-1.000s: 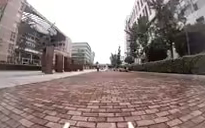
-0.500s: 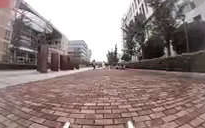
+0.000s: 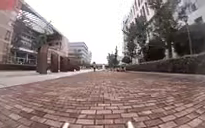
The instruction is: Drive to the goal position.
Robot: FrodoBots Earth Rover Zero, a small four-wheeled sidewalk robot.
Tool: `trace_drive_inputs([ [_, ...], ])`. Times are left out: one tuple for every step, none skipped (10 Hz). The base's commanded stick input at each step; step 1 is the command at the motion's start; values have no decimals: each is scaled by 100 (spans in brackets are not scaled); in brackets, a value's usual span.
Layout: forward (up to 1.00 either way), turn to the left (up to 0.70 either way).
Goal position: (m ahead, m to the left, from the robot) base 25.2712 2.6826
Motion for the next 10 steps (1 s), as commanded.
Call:
trace_drive_inputs([
  [45,0],
  [45,0],
  [45,0],
  [45,0],
  [45,0],
  [45,0],
  [45,0],
  [45,0],
  [45,0],
  [45,0],
])
